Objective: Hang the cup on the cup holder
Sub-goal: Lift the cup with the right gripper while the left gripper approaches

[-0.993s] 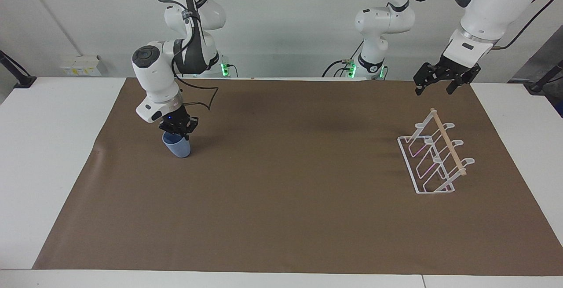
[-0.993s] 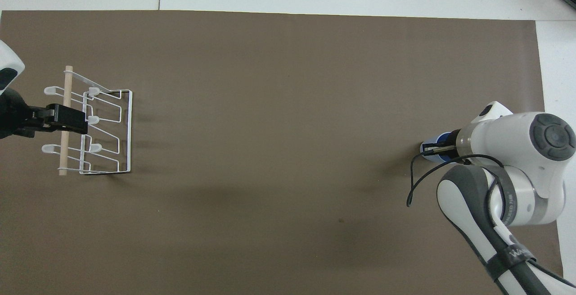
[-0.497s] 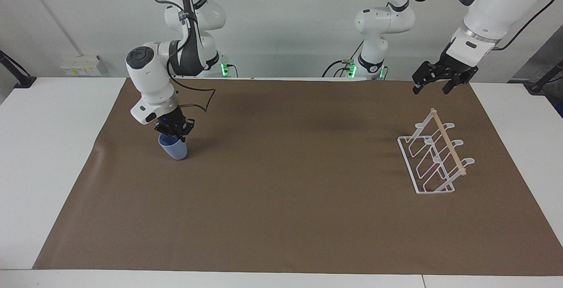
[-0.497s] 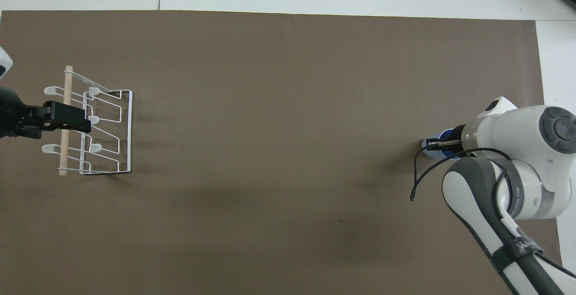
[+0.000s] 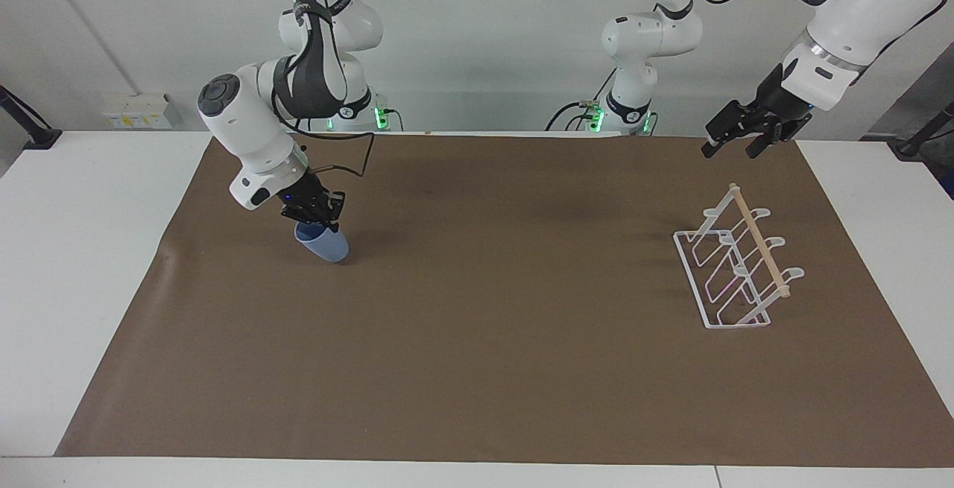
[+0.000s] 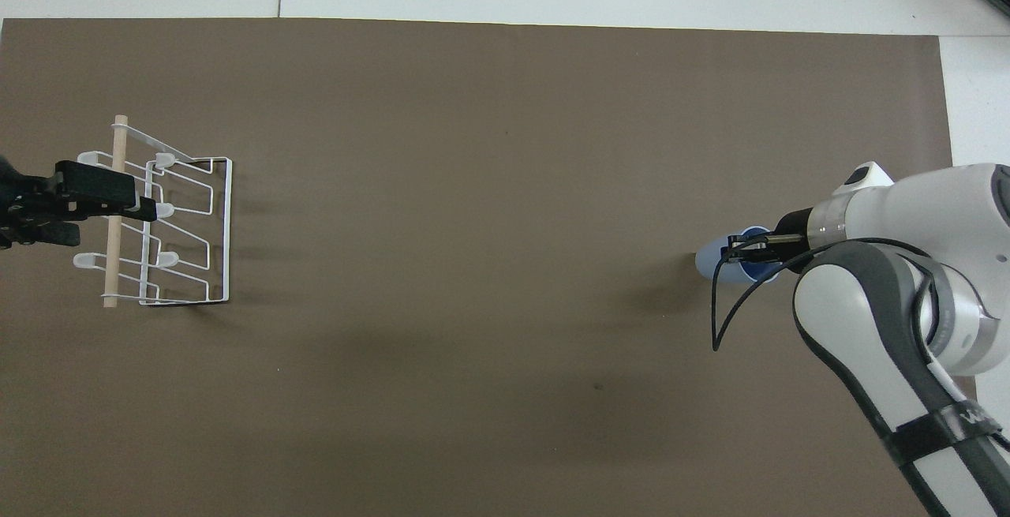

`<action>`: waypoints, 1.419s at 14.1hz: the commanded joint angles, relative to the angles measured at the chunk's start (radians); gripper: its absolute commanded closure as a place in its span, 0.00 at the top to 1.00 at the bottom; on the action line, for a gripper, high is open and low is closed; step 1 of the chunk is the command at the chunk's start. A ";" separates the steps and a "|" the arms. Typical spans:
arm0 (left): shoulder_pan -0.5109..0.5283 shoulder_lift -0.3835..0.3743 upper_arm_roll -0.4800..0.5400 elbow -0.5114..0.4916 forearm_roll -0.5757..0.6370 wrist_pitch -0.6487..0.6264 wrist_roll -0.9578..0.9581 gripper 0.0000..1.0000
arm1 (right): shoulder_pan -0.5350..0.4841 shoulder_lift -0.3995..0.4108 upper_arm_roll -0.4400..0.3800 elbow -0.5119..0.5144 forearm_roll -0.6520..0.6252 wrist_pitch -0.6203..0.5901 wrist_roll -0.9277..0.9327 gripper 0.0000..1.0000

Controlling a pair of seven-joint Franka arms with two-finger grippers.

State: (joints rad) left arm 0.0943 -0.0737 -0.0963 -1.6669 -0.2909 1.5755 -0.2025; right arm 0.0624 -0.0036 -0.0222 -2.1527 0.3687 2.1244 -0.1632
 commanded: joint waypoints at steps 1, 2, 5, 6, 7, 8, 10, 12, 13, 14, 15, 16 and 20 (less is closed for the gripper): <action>0.047 -0.024 -0.003 -0.027 -0.094 0.008 -0.107 1.00 | 0.002 0.008 0.001 0.027 0.123 -0.056 -0.086 0.00; 0.048 -0.026 -0.003 -0.030 -0.114 0.008 -0.138 1.00 | 0.004 0.004 0.002 0.027 0.165 -0.078 -0.134 0.00; 0.051 -0.029 -0.003 -0.042 -0.184 0.011 -0.216 1.00 | 0.005 -0.001 0.036 0.071 0.345 -0.173 -0.205 0.00; 0.070 -0.035 -0.003 -0.048 -0.236 0.009 -0.253 1.00 | 0.007 -0.004 0.059 0.094 0.416 -0.193 -0.205 0.00; 0.074 -0.040 -0.005 -0.057 -0.270 0.006 -0.324 1.00 | 0.007 -0.009 0.076 0.106 0.480 -0.198 -0.203 0.00; 0.076 -0.053 -0.003 -0.083 -0.318 0.009 -0.424 1.00 | 0.007 -0.015 0.093 0.117 0.533 -0.198 -0.203 0.00; 0.079 -0.078 -0.005 -0.125 -0.366 -0.003 -0.520 1.00 | 0.008 -0.030 0.139 0.143 0.620 -0.195 -0.194 0.00; 0.064 -0.083 -0.016 -0.134 -0.361 0.021 -0.619 1.00 | 0.008 -0.055 0.169 0.154 0.705 -0.190 -0.190 0.00; 0.064 -0.081 -0.019 -0.134 -0.373 0.059 -0.694 1.00 | 0.008 -0.068 0.185 0.154 0.748 -0.190 -0.176 0.00; 0.064 -0.083 -0.020 -0.139 -0.392 0.070 -0.797 1.00 | 0.007 -0.081 0.198 0.155 0.792 -0.188 -0.148 0.00; 0.062 -0.086 -0.020 -0.152 -0.418 0.083 -0.898 1.00 | 0.008 -0.088 0.212 0.155 0.830 -0.184 -0.135 0.00; 0.062 -0.093 -0.022 -0.169 -0.439 0.101 -0.960 1.00 | 0.007 -0.093 0.231 0.155 0.863 -0.179 -0.133 0.00; 0.018 -0.109 -0.022 -0.208 -0.553 0.199 -1.145 1.00 | 0.008 -0.099 0.301 0.163 0.987 -0.141 -0.128 0.00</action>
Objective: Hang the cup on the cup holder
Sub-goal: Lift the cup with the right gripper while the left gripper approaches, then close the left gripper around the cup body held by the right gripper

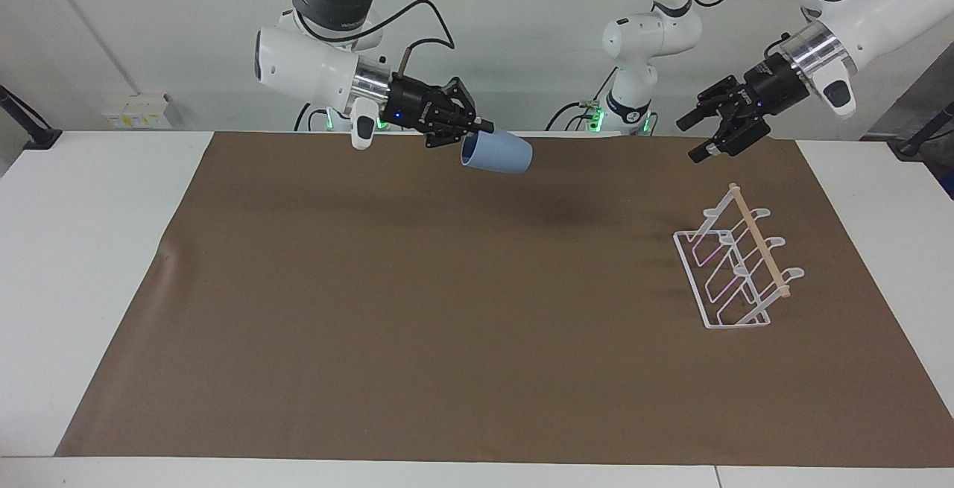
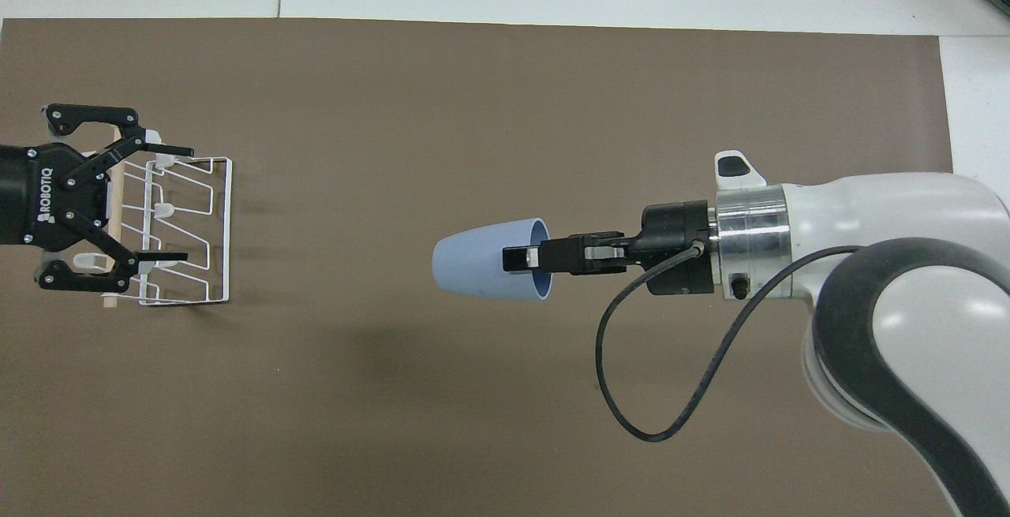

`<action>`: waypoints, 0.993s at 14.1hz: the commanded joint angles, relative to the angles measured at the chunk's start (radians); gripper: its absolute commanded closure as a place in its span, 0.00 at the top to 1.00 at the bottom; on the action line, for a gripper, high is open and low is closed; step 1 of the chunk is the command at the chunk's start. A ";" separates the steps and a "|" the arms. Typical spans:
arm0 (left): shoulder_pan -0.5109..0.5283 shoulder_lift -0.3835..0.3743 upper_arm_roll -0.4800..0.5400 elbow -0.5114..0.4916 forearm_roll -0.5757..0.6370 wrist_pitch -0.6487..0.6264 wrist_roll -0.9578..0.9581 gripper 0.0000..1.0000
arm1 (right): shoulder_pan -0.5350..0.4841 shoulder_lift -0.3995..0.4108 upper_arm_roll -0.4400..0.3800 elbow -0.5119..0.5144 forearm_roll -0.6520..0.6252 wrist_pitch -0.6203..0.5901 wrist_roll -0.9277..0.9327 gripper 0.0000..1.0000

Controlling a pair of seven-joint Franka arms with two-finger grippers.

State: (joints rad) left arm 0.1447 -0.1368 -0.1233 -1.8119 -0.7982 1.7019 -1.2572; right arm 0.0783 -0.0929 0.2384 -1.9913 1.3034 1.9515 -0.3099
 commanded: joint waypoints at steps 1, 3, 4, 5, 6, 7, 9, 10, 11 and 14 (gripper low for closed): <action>-0.045 -0.047 0.004 -0.064 -0.061 0.097 -0.123 1.00 | -0.008 -0.010 0.083 0.002 0.085 0.073 0.026 0.00; -0.072 -0.047 0.004 -0.064 -0.062 0.075 -0.174 1.00 | -0.006 -0.007 0.174 0.022 0.157 0.218 0.052 0.00; -0.080 -0.049 0.005 -0.064 -0.061 0.046 -0.183 1.00 | -0.008 -0.004 0.214 0.028 0.174 0.278 0.052 0.00; -0.082 -0.053 0.005 -0.064 -0.056 0.007 -0.186 1.00 | -0.006 -0.004 0.235 0.035 0.181 0.320 0.054 0.00; -0.080 -0.056 0.005 -0.064 -0.050 -0.029 -0.189 1.00 | -0.006 -0.001 0.255 0.045 0.188 0.342 0.066 0.00; -0.079 -0.058 0.007 -0.061 -0.044 -0.072 -0.189 1.00 | -0.006 0.002 0.272 0.055 0.201 0.355 0.075 0.00; -0.079 -0.058 0.007 -0.057 -0.021 -0.110 -0.189 1.00 | -0.005 0.004 0.300 0.077 0.249 0.391 0.078 0.00; -0.082 -0.061 0.004 -0.057 0.000 -0.123 -0.188 1.00 | -0.005 0.008 0.314 0.084 0.266 0.415 0.078 0.00; -0.082 -0.064 0.004 -0.058 0.007 -0.143 -0.188 1.00 | -0.005 0.009 0.323 0.088 0.278 0.432 0.078 0.00; -0.082 -0.076 -0.001 -0.050 0.005 -0.146 -0.191 1.00 | -0.003 0.009 0.349 0.091 0.292 0.442 0.080 0.00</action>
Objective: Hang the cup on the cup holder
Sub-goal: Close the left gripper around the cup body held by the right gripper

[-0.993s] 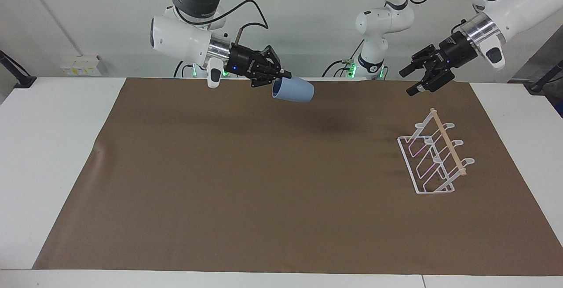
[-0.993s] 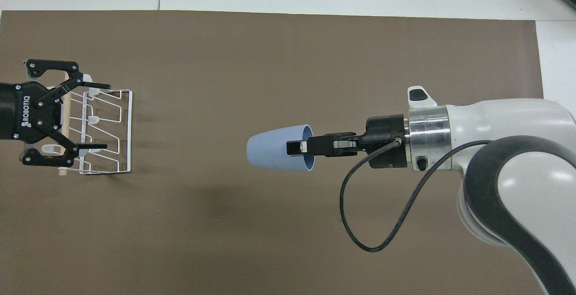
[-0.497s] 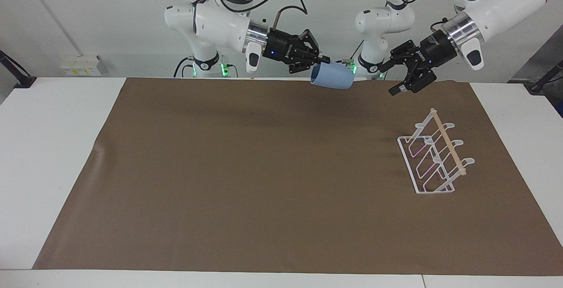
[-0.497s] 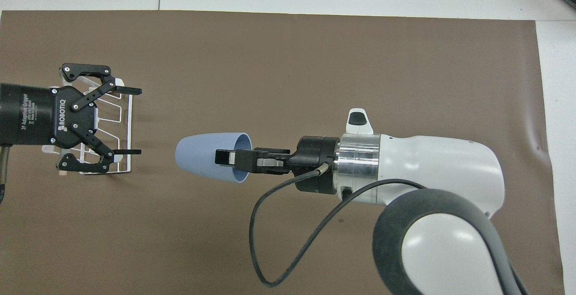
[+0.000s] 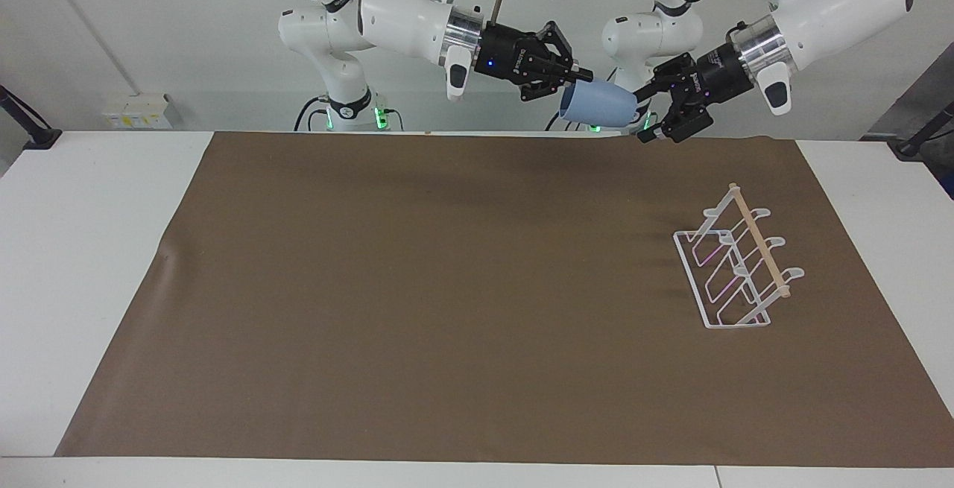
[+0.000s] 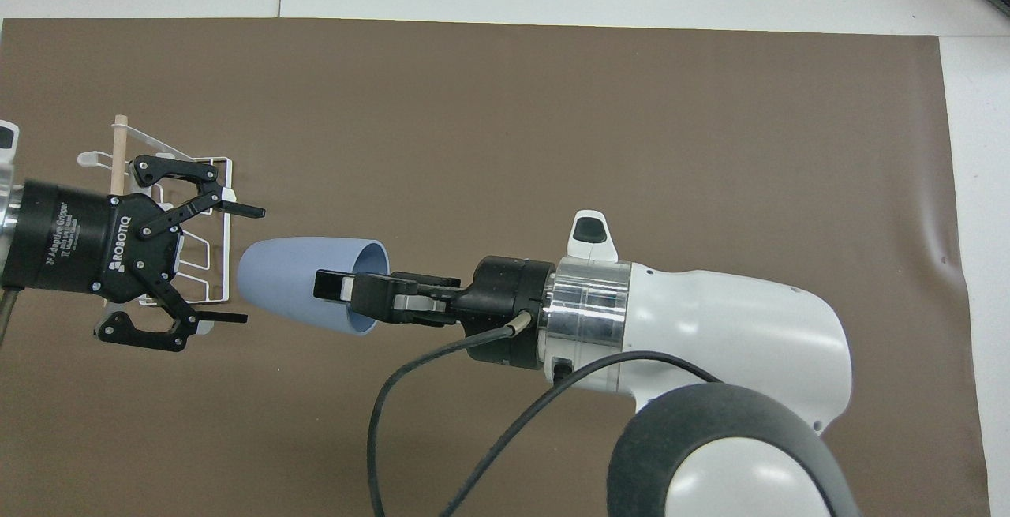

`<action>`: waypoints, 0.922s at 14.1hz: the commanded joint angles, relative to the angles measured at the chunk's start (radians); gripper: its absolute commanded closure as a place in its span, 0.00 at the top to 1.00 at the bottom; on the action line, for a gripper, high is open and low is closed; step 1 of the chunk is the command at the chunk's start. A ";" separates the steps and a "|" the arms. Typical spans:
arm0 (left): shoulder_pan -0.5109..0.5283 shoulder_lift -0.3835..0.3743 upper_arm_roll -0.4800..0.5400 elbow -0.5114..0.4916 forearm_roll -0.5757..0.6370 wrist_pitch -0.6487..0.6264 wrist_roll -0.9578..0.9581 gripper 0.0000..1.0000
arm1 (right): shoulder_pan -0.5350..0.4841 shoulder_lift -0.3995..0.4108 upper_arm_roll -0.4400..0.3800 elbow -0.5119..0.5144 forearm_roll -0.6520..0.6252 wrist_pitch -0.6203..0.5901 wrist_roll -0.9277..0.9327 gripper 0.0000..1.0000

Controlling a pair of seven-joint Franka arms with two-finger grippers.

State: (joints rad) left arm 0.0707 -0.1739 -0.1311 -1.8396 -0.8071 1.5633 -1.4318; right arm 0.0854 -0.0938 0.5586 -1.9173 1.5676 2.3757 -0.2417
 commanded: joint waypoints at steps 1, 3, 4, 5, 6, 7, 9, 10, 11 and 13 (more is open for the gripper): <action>-0.008 -0.039 0.007 -0.017 0.014 -0.002 -0.030 1.00 | -0.010 0.009 0.035 0.018 0.029 0.034 0.015 0.00; -0.009 -0.052 0.005 -0.015 0.009 -0.003 -0.035 1.00 | 0.011 0.014 0.046 0.020 0.029 0.082 0.028 0.00; -0.009 -0.055 0.005 -0.015 0.009 -0.003 -0.035 1.00 | 0.014 0.016 0.046 0.020 0.029 0.097 0.031 0.00; -0.009 -0.055 0.004 -0.015 0.009 -0.003 -0.036 1.00 | 0.014 0.016 0.047 0.020 0.028 0.102 0.035 0.00; -0.011 -0.056 0.004 -0.015 0.009 -0.005 -0.042 1.00 | 0.014 0.016 0.047 0.020 0.028 0.102 0.035 0.00; -0.012 -0.061 0.002 -0.020 0.009 0.001 -0.048 1.00 | 0.014 0.016 0.047 0.020 0.028 0.102 0.035 0.00; -0.014 -0.076 0.001 -0.042 0.012 0.009 -0.042 1.00 | 0.014 0.016 0.047 0.020 0.028 0.102 0.035 0.00; -0.014 -0.082 0.001 -0.056 0.012 0.020 -0.041 1.00 | 0.014 0.016 0.047 0.020 0.028 0.102 0.036 0.00; -0.015 -0.085 -0.001 -0.064 0.014 0.029 -0.039 1.00 | 0.014 0.016 0.047 0.020 0.028 0.102 0.036 0.00; -0.017 -0.093 -0.015 -0.076 0.014 0.046 -0.039 1.00 | 0.014 0.017 0.047 0.020 0.028 0.102 0.045 0.00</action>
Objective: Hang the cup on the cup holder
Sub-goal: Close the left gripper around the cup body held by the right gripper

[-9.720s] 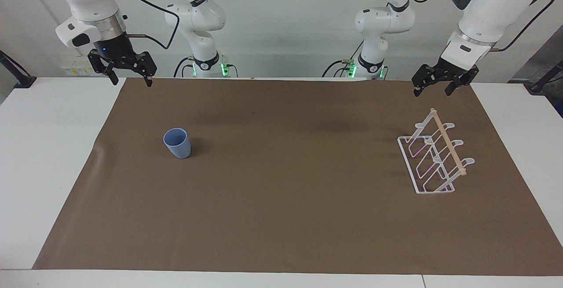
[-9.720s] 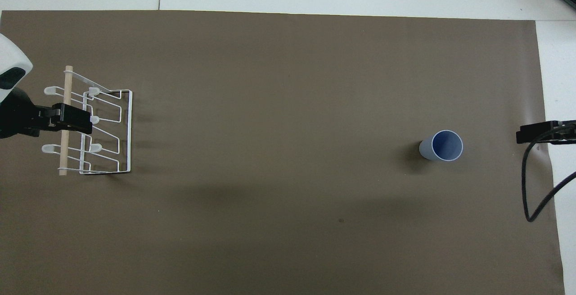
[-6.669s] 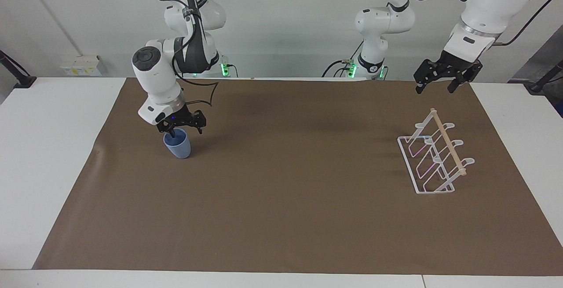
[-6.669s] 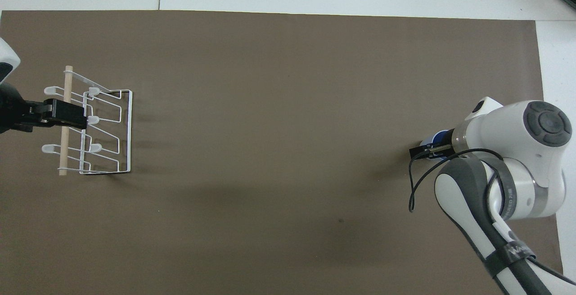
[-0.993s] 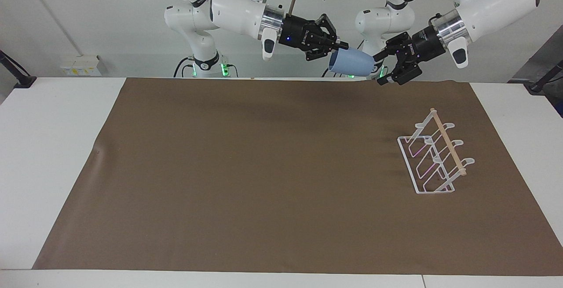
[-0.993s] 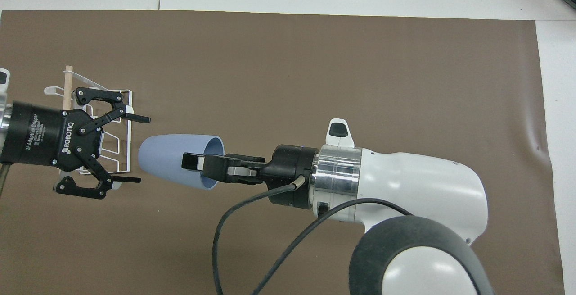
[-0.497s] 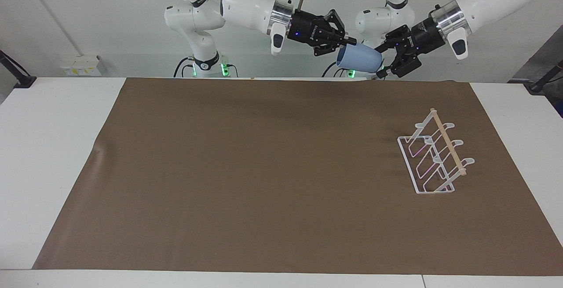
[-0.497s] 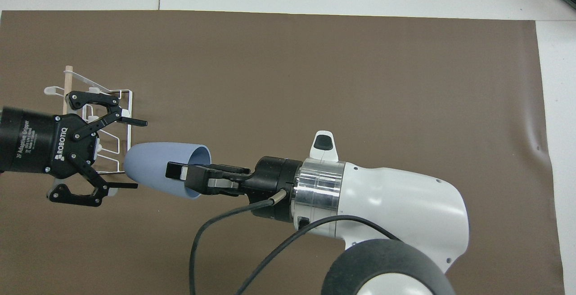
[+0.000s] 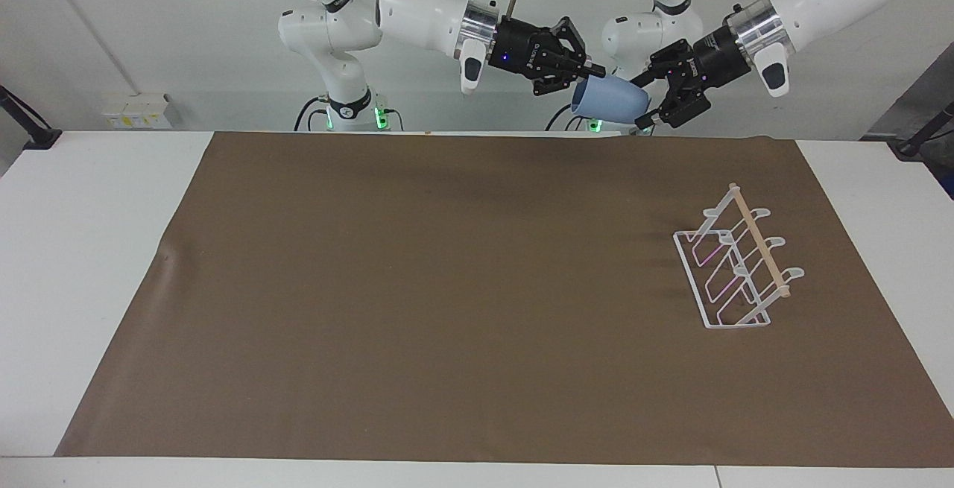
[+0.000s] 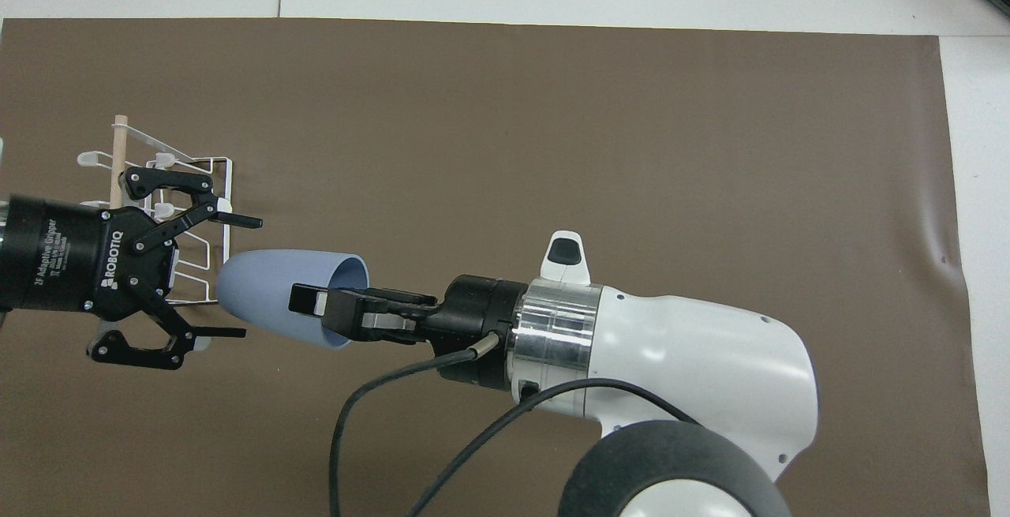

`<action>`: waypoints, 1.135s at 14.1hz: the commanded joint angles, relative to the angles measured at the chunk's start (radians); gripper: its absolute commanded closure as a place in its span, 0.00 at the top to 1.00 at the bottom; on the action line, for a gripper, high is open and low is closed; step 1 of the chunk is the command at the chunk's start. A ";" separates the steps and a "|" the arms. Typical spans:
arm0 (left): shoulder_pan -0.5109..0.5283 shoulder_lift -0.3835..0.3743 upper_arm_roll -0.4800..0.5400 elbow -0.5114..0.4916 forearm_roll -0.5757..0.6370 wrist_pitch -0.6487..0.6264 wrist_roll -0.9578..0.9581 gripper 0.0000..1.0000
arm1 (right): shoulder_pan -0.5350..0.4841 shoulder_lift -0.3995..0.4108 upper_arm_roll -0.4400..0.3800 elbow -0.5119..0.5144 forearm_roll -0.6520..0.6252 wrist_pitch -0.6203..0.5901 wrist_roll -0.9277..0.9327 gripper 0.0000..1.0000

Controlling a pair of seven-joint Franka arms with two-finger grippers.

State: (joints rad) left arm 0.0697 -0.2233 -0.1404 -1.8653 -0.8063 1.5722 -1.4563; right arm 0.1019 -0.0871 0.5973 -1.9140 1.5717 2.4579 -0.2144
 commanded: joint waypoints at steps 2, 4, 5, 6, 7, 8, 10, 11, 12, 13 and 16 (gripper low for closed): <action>-0.016 -0.045 -0.013 -0.057 0.013 0.048 -0.019 1.00 | -0.002 0.010 0.009 0.017 0.022 0.019 0.018 0.00; -0.019 -0.044 -0.022 -0.055 0.013 0.055 -0.024 1.00 | -0.002 0.010 0.009 0.021 0.022 0.019 0.018 0.00; -0.019 -0.045 -0.028 -0.060 0.013 0.060 -0.027 0.96 | -0.002 0.012 0.009 0.021 0.022 0.019 0.018 0.00; -0.018 -0.048 -0.028 -0.060 0.013 0.055 -0.026 0.66 | -0.002 0.010 0.009 0.021 0.022 0.019 0.018 0.00; -0.018 -0.048 -0.028 -0.057 0.013 0.052 -0.024 0.38 | -0.002 0.010 0.009 0.021 0.022 0.019 0.020 0.00; -0.018 -0.048 -0.028 -0.055 0.013 0.051 -0.024 0.09 | -0.002 0.010 0.009 0.021 0.022 0.019 0.018 0.00; -0.019 -0.048 -0.028 -0.055 0.015 0.042 -0.015 0.00 | -0.002 0.010 0.009 0.021 0.022 0.019 0.020 0.00; -0.018 -0.048 -0.027 -0.052 0.015 0.042 -0.016 0.00 | -0.002 0.010 0.009 0.021 0.022 0.019 0.020 0.00; -0.018 -0.048 -0.027 -0.052 0.015 0.042 -0.018 0.00 | -0.002 0.010 0.009 0.021 0.022 0.019 0.020 0.00; -0.014 -0.048 -0.027 -0.052 0.016 0.042 -0.021 0.00 | -0.002 0.010 0.009 0.021 0.022 0.021 0.020 0.00; -0.007 -0.048 -0.027 -0.052 0.016 0.042 -0.022 0.00 | -0.002 0.010 0.009 0.020 0.016 0.019 0.039 0.03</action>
State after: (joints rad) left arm 0.0689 -0.2389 -0.1749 -1.8869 -0.8003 1.5977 -1.4625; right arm 0.1016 -0.0842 0.5970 -1.9097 1.5717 2.4618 -0.2085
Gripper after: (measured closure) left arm 0.269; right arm 0.952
